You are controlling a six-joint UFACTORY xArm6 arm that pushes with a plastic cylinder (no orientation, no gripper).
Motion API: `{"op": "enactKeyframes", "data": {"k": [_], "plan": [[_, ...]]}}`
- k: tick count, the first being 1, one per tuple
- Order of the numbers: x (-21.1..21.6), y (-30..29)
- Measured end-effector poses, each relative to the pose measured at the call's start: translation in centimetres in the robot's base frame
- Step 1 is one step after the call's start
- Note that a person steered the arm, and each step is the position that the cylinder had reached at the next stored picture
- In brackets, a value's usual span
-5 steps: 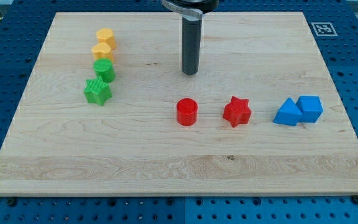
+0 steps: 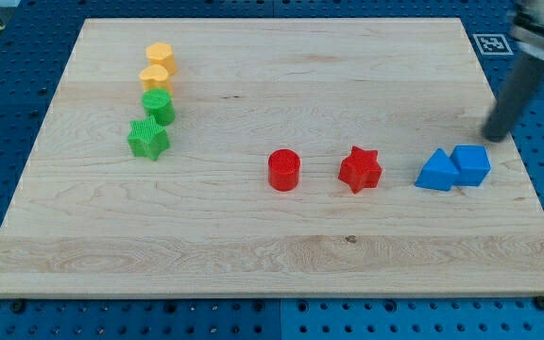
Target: Slide the blue cube to the center
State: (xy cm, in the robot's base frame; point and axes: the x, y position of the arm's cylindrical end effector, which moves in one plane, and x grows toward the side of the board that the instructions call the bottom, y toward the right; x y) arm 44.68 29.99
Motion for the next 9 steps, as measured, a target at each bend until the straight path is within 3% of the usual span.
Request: {"op": "enactKeyframes", "data": {"k": [1,2,4,6,9], "plan": [[7.9,1.4],[8.0,1.3],[8.0,-7.8],[5.5,-6.2],[-3.4,-9.2]]}}
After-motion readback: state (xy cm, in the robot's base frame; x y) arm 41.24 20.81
